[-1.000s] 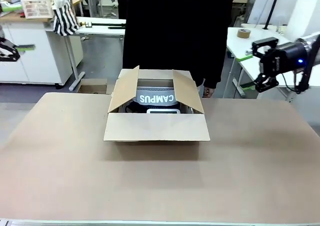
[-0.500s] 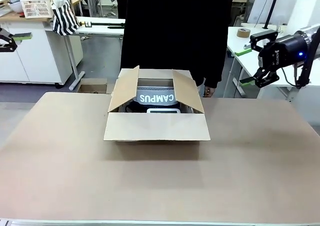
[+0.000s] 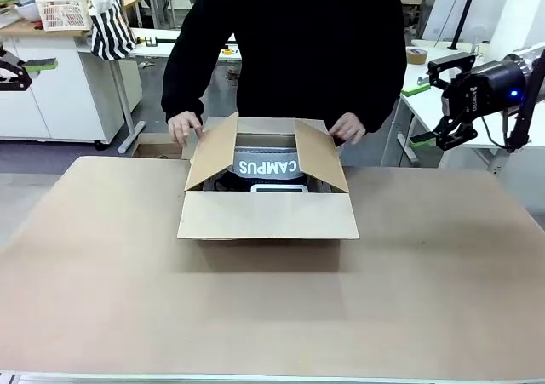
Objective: Pack the gift set into the box.
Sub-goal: Press and hold the closed box until the human finishes sealing it.
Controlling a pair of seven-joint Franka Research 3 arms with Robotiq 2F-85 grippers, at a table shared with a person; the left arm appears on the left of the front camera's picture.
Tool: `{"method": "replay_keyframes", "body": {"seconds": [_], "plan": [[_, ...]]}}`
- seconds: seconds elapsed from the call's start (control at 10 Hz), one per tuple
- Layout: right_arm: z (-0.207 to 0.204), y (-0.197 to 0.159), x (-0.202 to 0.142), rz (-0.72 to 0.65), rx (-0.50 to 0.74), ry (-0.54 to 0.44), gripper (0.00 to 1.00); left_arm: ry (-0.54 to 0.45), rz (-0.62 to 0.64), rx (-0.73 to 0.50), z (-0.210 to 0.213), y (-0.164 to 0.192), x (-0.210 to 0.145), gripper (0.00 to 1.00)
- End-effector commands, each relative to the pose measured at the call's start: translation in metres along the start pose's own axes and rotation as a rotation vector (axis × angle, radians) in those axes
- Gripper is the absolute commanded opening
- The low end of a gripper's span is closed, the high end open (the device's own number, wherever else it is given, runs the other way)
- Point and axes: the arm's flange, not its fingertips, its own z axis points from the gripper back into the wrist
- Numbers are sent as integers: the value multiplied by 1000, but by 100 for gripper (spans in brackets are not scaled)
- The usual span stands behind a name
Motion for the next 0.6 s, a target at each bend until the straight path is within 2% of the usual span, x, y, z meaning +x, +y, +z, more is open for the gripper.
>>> {"method": "replay_keyframes", "body": {"seconds": [0.0,0.5], "plan": [[4,3,-2,-11,-17,17,100,3,-6,-26,-1,0,-2,100],[4,3,-2,-11,-17,17,100,3,-6,-26,-1,0,-2,100]]}}
